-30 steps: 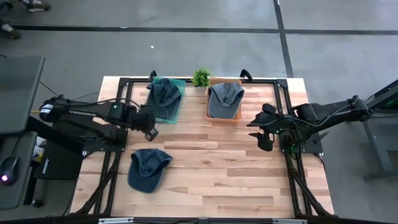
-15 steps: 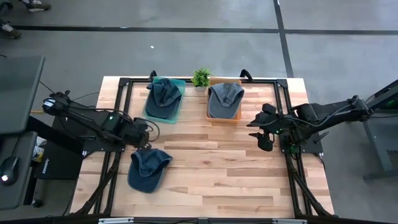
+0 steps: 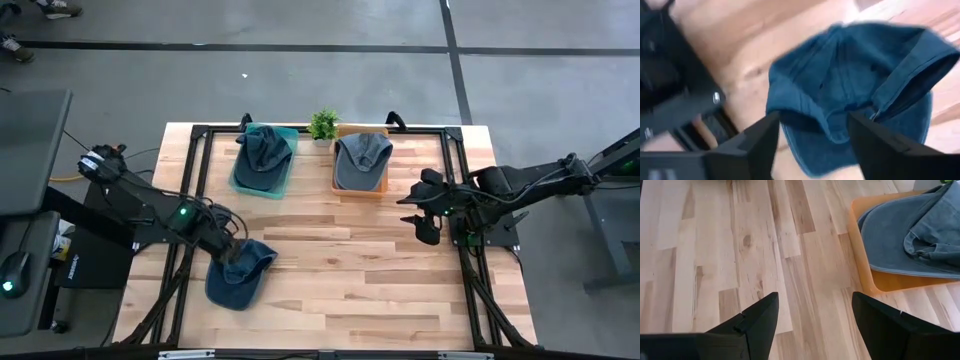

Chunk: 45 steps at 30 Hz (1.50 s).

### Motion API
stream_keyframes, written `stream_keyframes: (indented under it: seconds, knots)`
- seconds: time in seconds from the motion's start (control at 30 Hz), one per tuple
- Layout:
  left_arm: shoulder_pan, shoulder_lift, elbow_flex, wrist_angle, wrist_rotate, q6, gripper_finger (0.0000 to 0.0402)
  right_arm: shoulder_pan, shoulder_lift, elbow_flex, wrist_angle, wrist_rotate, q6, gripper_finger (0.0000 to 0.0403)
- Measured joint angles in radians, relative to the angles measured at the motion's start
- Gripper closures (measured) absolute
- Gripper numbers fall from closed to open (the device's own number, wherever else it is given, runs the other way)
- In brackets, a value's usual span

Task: Pick & Place hat
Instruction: Put the dark gray cap into the green bin

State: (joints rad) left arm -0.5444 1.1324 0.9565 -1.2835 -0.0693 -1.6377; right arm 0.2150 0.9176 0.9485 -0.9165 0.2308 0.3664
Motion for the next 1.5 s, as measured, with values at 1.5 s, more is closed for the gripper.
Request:
stream_keyframes:
  seconds: [1.5]
  knots:
    - [-0.221, 0.267, -0.218, 0.271, -0.008, -0.794, 0.0127, 0.000, -0.003, -0.291, 0.276, -0.077, 0.026, 0.0155]
